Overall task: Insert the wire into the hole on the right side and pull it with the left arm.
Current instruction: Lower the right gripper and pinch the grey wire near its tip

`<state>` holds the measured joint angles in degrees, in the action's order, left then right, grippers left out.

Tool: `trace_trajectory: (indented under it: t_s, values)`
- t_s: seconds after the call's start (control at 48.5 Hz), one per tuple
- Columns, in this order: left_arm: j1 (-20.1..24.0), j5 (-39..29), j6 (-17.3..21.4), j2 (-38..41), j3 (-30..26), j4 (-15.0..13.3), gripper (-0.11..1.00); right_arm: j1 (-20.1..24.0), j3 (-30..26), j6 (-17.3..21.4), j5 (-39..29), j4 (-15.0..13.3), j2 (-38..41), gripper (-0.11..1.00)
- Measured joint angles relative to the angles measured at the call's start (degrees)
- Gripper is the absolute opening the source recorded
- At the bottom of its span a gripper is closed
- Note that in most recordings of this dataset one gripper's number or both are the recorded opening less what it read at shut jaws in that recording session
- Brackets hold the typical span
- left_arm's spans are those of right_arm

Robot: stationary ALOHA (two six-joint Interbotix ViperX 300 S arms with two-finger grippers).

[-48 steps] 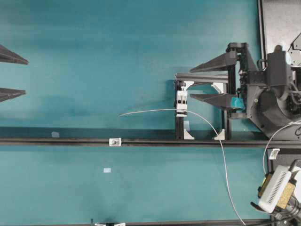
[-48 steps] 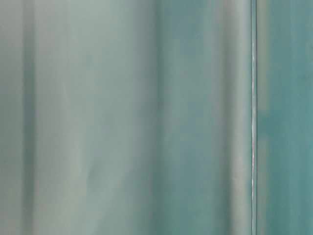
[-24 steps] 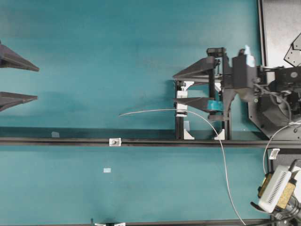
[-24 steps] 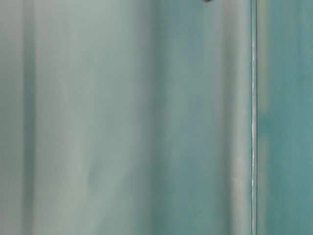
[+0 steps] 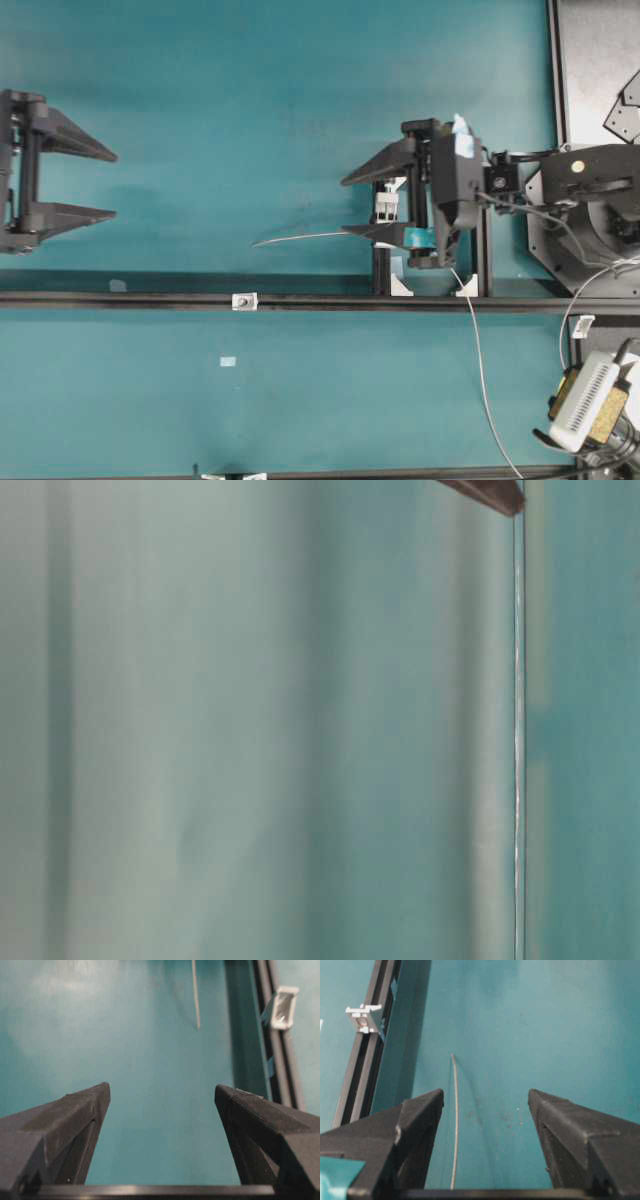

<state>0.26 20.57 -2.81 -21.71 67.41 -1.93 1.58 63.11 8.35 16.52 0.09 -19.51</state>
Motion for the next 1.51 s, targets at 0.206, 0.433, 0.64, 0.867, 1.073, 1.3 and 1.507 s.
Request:
trace_trajectory:
  t_s: [0.206,0.433,0.64,0.867,1.073,1.3,1.507]
  values:
    - [0.00,0.09,0.00,5.71,-2.11,0.00,0.84,0.53,-1.76,-0.09,-0.09,0.00,4.22,0.77]
    - [0.09,0.09,0.09,9.49,-3.96,0.00,0.84,0.62,-4.04,-0.09,-0.09,0.00,9.14,0.77]
    - [0.09,0.09,0.09,10.46,-4.39,0.00,0.84,0.62,-6.77,0.00,-2.11,0.09,13.45,0.77]
    - [0.09,0.09,0.09,10.46,-4.48,0.00,0.84,0.62,-9.14,0.00,-3.08,0.00,17.40,0.77]
    - [0.09,0.09,0.09,10.55,-4.48,0.00,0.84,0.62,-10.20,-0.09,-3.08,0.00,19.51,0.77]
    - [0.09,0.09,0.09,10.55,-4.48,0.00,0.84,0.62,-11.34,-0.09,-2.99,0.00,21.80,0.76]
    - [0.09,0.09,0.00,10.55,-4.48,0.00,0.84,0.62,-12.48,-0.09,-2.99,0.00,23.38,0.76]
